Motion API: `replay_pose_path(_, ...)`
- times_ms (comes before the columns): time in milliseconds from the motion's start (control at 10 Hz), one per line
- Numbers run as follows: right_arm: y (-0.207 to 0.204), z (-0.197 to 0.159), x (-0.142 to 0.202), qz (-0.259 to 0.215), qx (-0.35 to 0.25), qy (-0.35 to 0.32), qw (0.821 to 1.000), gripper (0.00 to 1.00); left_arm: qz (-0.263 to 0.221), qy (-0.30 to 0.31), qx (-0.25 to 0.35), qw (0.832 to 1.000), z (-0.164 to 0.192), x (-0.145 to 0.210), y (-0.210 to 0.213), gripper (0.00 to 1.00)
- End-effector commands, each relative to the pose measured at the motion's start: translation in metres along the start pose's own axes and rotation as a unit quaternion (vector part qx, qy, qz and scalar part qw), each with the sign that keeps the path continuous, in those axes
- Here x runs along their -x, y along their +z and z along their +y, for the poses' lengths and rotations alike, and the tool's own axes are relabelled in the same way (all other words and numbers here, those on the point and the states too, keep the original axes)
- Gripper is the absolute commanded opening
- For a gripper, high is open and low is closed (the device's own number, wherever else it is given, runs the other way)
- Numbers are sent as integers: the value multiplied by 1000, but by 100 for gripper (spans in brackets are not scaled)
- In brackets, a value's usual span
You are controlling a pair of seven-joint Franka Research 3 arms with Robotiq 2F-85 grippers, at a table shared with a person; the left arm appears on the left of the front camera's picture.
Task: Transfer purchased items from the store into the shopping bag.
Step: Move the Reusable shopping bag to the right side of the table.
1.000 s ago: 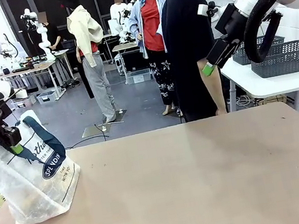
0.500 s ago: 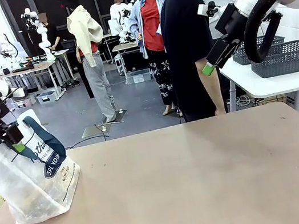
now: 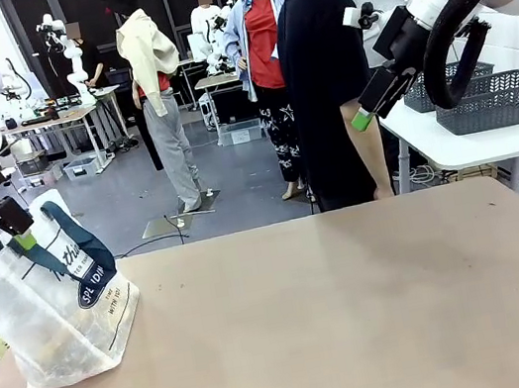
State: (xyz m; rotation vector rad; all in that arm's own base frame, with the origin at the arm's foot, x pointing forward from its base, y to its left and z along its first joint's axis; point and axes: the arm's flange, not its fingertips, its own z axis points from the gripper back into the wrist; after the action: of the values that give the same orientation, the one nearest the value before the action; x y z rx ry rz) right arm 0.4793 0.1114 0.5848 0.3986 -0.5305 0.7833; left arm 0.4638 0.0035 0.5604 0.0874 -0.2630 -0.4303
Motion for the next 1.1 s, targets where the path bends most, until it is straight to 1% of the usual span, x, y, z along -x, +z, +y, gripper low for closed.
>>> replay_pose_path(0, -1, 1, -2, 10, 8, -7, 1000, 100, 13, 13, -21, 1000, 3, 0, 13, 100)
replay_pose_path(100, -1, 1, -2, 10, 8, -7, 1000, 100, 15, 12, -29, 999, 3, 0, 22, 100)
replay_pose_path(200, -1, 1, -2, 10, 8, -7, 1000, 100, 4, 1, -21, 1000, 0, -3, 34, 100)
replay_pose_path(400, -1, 1, -2, 10, 8, -7, 1000, 100, -24, -62, 35, 997, -9, -13, 57, 100)
replay_pose_path(500, -1, 1, -2, 10, 8, -7, 1000, 100, -50, -96, 40, 993, -12, -20, 69, 100)
replay_pose_path(600, -1, 1, -2, 10, 8, -7, 1000, 100, -81, -150, 60, 984, -19, -28, 84, 100)
replay_pose_path(700, -1, 1, -2, 10, 8, -7, 1000, 100, -105, -188, 77, 974, -25, -38, 87, 100)
replay_pose_path(900, -1, 1, -2, 10, 8, -7, 1000, 100, -134, -244, 138, 951, -40, -58, 82, 100)
replay_pose_path(1000, -1, 1, -2, 10, 8, -7, 1000, 100, -170, -289, 173, 926, -51, -61, 80, 100)
